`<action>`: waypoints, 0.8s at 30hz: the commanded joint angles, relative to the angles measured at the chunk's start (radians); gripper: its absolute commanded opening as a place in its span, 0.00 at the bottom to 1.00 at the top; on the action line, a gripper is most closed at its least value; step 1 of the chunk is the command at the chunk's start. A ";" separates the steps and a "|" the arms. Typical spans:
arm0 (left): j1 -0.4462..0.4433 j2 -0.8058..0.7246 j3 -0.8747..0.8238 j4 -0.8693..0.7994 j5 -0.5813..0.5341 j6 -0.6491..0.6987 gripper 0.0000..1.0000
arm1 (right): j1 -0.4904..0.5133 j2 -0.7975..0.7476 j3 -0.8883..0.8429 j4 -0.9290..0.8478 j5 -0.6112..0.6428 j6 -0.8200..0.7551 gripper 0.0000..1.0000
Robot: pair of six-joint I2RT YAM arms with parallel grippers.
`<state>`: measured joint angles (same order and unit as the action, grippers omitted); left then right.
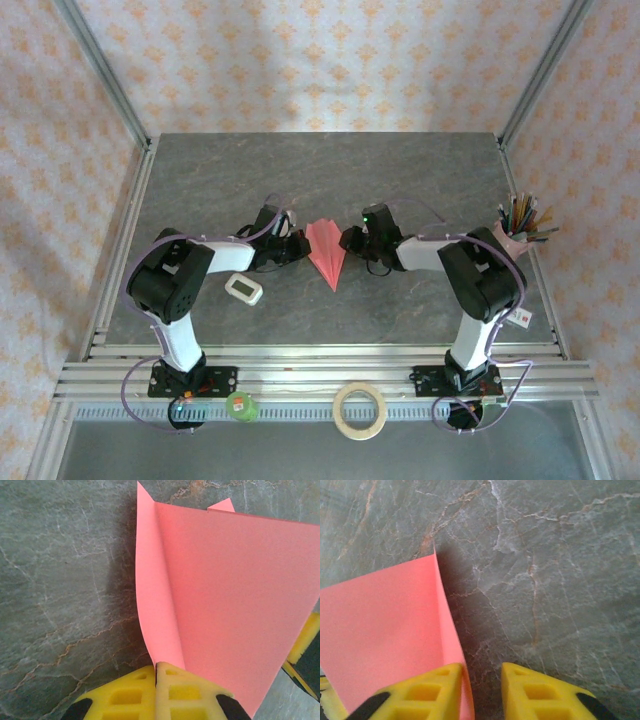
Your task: Fold a paper plane with a square sheet of paper (pick it up from the middle)
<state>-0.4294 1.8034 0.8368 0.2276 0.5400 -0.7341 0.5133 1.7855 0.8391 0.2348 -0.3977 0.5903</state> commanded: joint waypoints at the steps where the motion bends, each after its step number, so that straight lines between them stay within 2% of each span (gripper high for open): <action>1: 0.008 0.001 0.026 -0.024 0.007 0.010 0.01 | 0.003 -0.090 0.018 -0.083 0.044 -0.036 0.35; 10: 0.008 -0.016 0.027 -0.030 0.015 0.001 0.01 | 0.112 -0.170 0.024 -0.197 0.088 -0.068 0.43; 17: 0.008 -0.019 0.030 -0.036 0.017 0.002 0.00 | 0.154 -0.111 0.059 -0.240 0.110 -0.076 0.45; 24: 0.008 -0.018 0.030 -0.036 0.026 0.002 0.00 | 0.163 -0.066 0.092 -0.237 0.044 -0.091 0.44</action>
<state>-0.4294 1.8034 0.8436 0.2131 0.5468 -0.7349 0.6674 1.7035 0.9005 0.0147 -0.3393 0.5201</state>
